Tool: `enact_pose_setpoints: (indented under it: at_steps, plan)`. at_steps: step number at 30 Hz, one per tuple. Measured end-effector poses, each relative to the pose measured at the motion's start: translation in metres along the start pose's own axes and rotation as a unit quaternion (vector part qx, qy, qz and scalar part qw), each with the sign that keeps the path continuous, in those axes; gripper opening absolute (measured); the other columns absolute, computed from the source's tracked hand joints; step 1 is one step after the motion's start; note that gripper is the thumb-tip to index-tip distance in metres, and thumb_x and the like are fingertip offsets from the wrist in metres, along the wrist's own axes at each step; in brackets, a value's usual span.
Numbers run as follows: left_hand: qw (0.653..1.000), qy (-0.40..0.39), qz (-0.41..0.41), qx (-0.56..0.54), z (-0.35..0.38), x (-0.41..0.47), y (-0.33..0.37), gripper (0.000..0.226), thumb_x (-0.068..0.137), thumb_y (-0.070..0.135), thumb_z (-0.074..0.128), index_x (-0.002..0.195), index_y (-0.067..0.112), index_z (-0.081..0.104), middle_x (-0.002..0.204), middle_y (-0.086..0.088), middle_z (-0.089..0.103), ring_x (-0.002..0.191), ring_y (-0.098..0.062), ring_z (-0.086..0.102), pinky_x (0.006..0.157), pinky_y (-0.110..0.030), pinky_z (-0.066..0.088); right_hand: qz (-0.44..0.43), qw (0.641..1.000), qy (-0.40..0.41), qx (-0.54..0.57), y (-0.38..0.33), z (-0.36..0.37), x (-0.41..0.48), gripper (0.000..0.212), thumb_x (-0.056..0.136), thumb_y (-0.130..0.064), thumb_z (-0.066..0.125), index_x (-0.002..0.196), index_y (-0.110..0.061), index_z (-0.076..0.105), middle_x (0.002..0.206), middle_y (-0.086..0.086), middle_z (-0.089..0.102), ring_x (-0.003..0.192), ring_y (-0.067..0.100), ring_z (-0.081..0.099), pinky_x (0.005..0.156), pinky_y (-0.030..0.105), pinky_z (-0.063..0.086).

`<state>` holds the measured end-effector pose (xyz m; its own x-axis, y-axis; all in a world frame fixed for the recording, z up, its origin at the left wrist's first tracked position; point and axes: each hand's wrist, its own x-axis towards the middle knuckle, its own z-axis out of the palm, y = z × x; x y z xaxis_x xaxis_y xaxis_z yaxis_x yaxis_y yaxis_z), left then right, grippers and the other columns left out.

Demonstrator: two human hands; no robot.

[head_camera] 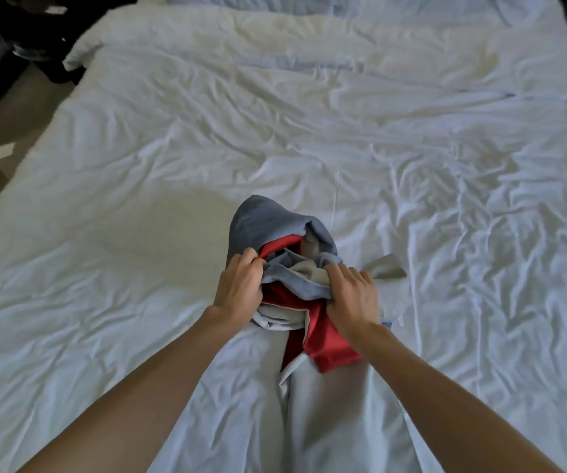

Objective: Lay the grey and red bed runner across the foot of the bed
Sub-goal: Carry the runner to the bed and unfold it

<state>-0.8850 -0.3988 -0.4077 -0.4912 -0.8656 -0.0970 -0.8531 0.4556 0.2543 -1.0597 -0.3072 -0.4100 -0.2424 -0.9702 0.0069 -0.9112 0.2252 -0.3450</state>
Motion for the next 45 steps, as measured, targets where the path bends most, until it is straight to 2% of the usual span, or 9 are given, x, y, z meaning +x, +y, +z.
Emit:
enact_pose_setpoints:
  at_steps: [15, 20, 25, 28, 31, 34, 38, 41, 45]
  plan:
    - [0.996, -0.076, -0.037, 0.004, 0.096, 0.023, 0.002, 0.021, 0.077, -0.005, 0.062, 0.096, 0.003, 0.064, 0.103, -0.011, 0.056, 0.094, -0.027, 0.056, 0.079, -0.035, 0.048, 0.080, 0.995, -0.053, 0.011, 0.042, 0.083, 0.007, 0.029, 0.062, -0.002, 0.069, 0.090, -0.006, 0.061, 0.072, 0.009, 0.063, 0.068, 0.032, 0.058, 0.063, 0.037, 0.039]
    - [0.996, -0.080, -0.036, 0.001, 0.094, 0.024, 0.001, 0.023, 0.080, -0.002, 0.060, 0.102, 0.005, 0.063, 0.110, -0.010, 0.054, 0.099, -0.025, 0.054, 0.082, -0.032, 0.046, 0.062, 0.996, -0.065, 0.018, 0.046, 0.083, 0.007, 0.031, 0.069, -0.021, 0.070, 0.094, -0.006, 0.059, 0.077, 0.009, 0.062, 0.072, 0.032, 0.058, 0.066, 0.038, 0.040]
    - [0.997, -0.074, -0.037, -0.002, 0.084, 0.011, 0.002, 0.027, 0.083, 0.008, 0.062, 0.110, 0.008, 0.058, 0.117, -0.007, 0.050, 0.105, -0.023, 0.051, 0.083, -0.031, 0.048, 0.051, 0.993, -0.109, 0.001, 0.045, 0.073, -0.001, 0.045, 0.072, -0.031, 0.072, 0.108, -0.009, 0.056, 0.094, 0.008, 0.060, 0.087, 0.030, 0.057, 0.077, 0.038, 0.042]
    - [0.998, -0.060, -0.036, -0.002, 0.077, -0.002, 0.005, 0.046, 0.079, 0.012, 0.069, 0.122, 0.009, 0.052, 0.125, -0.009, 0.047, 0.109, -0.025, 0.051, 0.092, -0.034, 0.045, 0.039, 0.992, -0.118, -0.019, 0.044, 0.063, -0.009, 0.052, 0.076, -0.014, 0.066, 0.124, -0.009, 0.049, 0.116, 0.011, 0.053, 0.105, 0.031, 0.053, 0.091, 0.037, 0.041]
    - [0.998, -0.044, -0.036, 0.012, 0.068, -0.015, 0.007, 0.064, 0.079, 0.012, 0.070, 0.136, 0.009, 0.040, 0.135, -0.014, 0.040, 0.119, -0.027, 0.047, 0.101, -0.036, 0.041, 0.037, 0.991, -0.121, -0.032, 0.043, 0.051, -0.021, 0.070, 0.081, -0.005, 0.056, 0.144, -0.007, 0.027, 0.146, 0.021, 0.031, 0.132, 0.035, 0.035, 0.109, 0.037, 0.030]
    - [0.999, -0.039, -0.028, 0.024, 0.058, -0.030, 0.013, 0.069, 0.080, 0.011, 0.067, 0.141, 0.008, 0.033, 0.138, -0.017, 0.036, 0.123, -0.030, 0.044, 0.104, -0.037, 0.038, 0.034, 0.992, -0.114, -0.035, 0.038, 0.036, -0.033, 0.074, 0.087, -0.002, 0.046, 0.150, -0.006, 0.006, 0.153, 0.024, 0.016, 0.141, 0.034, 0.021, 0.115, 0.037, 0.023]
    - [0.998, -0.038, 0.012, 0.044, 0.044, -0.050, 0.021, 0.069, 0.083, 0.016, 0.062, 0.144, 0.012, 0.030, 0.139, -0.019, 0.034, 0.126, -0.032, 0.040, 0.106, -0.040, 0.035, 0.047, 0.993, -0.100, -0.034, 0.038, 0.015, -0.052, 0.063, 0.090, -0.003, 0.044, 0.147, -0.006, 0.019, 0.149, 0.022, 0.028, 0.138, 0.031, 0.028, 0.113, 0.036, 0.027]
    - [0.996, -0.026, 0.070, 0.057, 0.034, -0.062, 0.031, 0.065, 0.080, 0.015, 0.065, 0.140, 0.012, 0.041, 0.136, -0.022, 0.039, 0.126, -0.037, 0.040, 0.104, -0.048, 0.035, 0.063, 0.994, -0.084, -0.032, 0.047, -0.003, -0.069, 0.032, 0.084, -0.014, 0.059, 0.115, -0.010, 0.051, 0.118, 0.008, 0.054, 0.113, 0.025, 0.050, 0.099, 0.034, 0.038]
    - [0.990, 0.011, 0.137, 0.029, 0.026, -0.071, 0.058, 0.054, 0.072, 0.017, 0.079, 0.123, 0.011, 0.060, 0.125, -0.022, 0.052, 0.116, -0.040, 0.050, 0.097, -0.052, 0.041, 0.093, 0.994, -0.058, -0.025, 0.057, -0.024, -0.100, 0.009, 0.080, -0.008, 0.058, 0.088, -0.010, 0.053, 0.087, 0.004, 0.061, 0.088, 0.025, 0.057, 0.083, 0.032, 0.041]
